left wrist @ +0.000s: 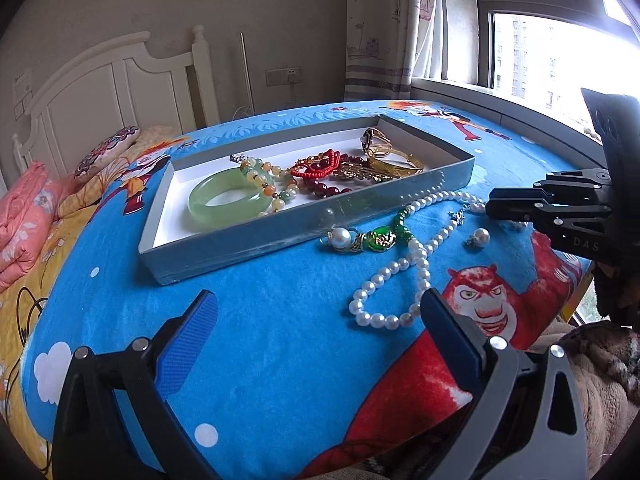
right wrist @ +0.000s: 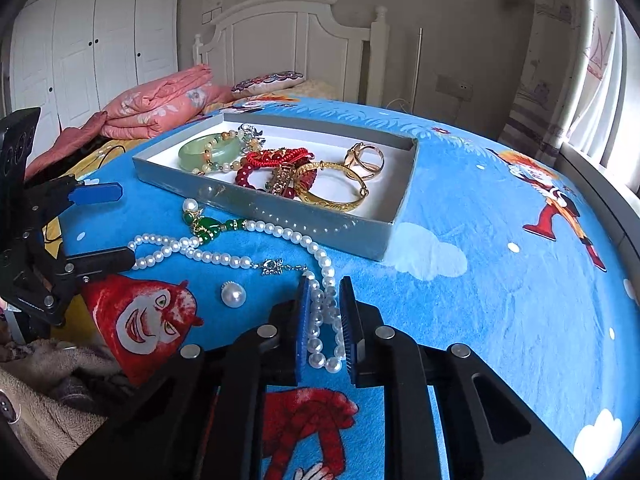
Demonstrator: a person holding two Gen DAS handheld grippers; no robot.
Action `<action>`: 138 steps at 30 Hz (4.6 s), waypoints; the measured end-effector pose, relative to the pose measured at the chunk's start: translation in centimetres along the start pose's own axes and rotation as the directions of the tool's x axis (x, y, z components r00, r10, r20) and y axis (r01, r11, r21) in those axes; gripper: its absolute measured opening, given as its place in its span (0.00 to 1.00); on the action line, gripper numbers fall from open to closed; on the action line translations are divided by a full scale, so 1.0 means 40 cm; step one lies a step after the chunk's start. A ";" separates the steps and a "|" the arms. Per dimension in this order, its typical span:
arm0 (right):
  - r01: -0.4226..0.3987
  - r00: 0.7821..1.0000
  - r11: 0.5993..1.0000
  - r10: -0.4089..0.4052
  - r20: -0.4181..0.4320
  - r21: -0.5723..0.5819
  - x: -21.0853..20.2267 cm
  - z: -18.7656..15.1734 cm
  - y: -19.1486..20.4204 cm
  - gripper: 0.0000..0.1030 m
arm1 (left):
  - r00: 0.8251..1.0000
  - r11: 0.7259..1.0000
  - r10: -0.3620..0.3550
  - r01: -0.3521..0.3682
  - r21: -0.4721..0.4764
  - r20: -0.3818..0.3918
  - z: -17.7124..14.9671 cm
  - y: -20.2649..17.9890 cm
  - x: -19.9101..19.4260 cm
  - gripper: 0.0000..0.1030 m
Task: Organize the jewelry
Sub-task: 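Grasp the pearl necklace with the right tool, then lift the pearl necklace high with the right tool while the left tool grasps a pearl earring, then lower the pearl necklace into the tray with the right tool while the left tool drops the earring there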
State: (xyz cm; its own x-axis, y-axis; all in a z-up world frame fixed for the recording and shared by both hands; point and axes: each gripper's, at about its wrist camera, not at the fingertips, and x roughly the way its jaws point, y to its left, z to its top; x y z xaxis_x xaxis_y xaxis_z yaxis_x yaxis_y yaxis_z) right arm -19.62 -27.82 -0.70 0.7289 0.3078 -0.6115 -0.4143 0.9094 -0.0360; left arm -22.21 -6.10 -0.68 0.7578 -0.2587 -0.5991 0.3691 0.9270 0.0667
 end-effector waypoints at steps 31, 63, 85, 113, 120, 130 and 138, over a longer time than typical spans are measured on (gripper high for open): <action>0.250 0.968 0.940 -0.242 0.064 -0.230 -0.012 0.085 0.062 0.07 | 0.999 1.000 0.019 -0.019 -0.019 -0.045 0.008 0.016 0.044 0.98; 0.276 0.918 0.959 -0.245 0.311 -0.060 -0.195 0.237 -0.008 0.07 | 0.988 0.988 -0.117 0.105 -0.117 -0.102 0.074 -0.023 0.083 0.34; 0.226 0.921 0.974 -0.214 0.326 0.000 -0.207 0.199 -0.049 0.07 | 0.993 0.993 0.002 -0.016 -0.117 -0.115 0.105 -0.035 0.088 0.13; 0.235 0.913 0.972 -0.218 0.344 -0.007 -0.215 0.223 -0.047 0.07 | 0.999 0.993 0.020 -0.024 -0.114 -0.039 0.131 -0.004 0.041 0.11; 0.239 0.888 0.970 -0.202 0.412 -0.039 -0.267 0.287 -0.019 0.07 | 0.999 0.993 0.028 -0.030 -0.112 -0.023 0.140 0.003 0.026 0.11; 0.257 0.855 0.963 -0.187 0.483 -0.082 -0.311 0.389 0.010 0.07 | 0.999 0.993 0.038 -0.037 -0.114 0.007 0.168 0.021 0.004 0.11; 0.145 0.891 0.985 -0.090 0.444 -0.089 -0.233 0.477 0.023 0.07 | 0.999 0.993 0.026 -0.022 -0.120 0.033 0.217 0.042 0.006 0.11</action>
State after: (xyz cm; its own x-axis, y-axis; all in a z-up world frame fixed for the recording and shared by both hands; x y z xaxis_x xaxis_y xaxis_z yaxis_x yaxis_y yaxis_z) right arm -16.39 -24.52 20.04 0.9293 0.3163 -0.1907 -0.3516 0.9157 -0.1945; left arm -16.72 -6.95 6.22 0.7842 -0.2435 -0.5707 0.2857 0.9582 -0.0164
